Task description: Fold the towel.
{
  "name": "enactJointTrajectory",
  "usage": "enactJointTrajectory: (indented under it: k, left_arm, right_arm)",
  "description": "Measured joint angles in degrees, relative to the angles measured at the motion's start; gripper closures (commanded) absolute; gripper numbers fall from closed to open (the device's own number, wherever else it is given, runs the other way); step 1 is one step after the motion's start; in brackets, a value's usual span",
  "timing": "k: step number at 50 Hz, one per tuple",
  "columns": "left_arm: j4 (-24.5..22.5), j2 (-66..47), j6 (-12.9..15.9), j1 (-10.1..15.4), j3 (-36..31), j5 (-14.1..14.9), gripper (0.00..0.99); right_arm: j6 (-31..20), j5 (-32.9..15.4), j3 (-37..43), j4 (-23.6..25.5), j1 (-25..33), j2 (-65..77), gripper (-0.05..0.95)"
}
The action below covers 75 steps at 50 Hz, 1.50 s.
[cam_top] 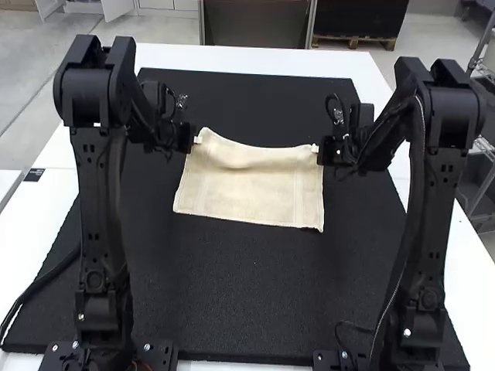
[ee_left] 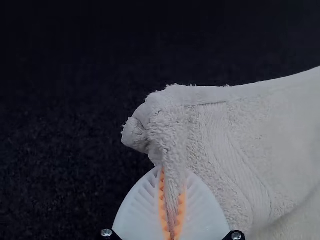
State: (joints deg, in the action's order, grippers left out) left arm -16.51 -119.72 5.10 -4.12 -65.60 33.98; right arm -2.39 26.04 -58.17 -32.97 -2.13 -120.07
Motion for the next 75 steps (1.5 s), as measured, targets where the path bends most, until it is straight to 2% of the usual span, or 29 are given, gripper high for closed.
enactJointTrajectory:
  k: [11, 23, 37, 75]
  left_arm:
    - [-0.11, 1.9, 0.0, -0.07, 1.79, 0.68, 0.974]
    - [-0.07, 4.42, 0.02, -2.08, 4.68, 1.73, 0.974]
    - [-0.17, 6.78, 0.63, -3.13, 6.67, 3.15, 0.974]
    - [0.79, 14.47, 1.33, -3.48, 13.29, 4.2, 0.974]
  right_arm:
    - [0.11, 0.52, 1.99, 0.02, 0.31, 0.42, 0.92]
    - [0.22, 1.29, 4.28, 0.02, 1.03, 3.28, 0.92]
    - [0.26, 2.23, 6.27, -0.15, 1.03, 6.78, 0.92]
    - [0.28, 2.51, 13.9, 0.55, 1.07, 15.67, 0.92]
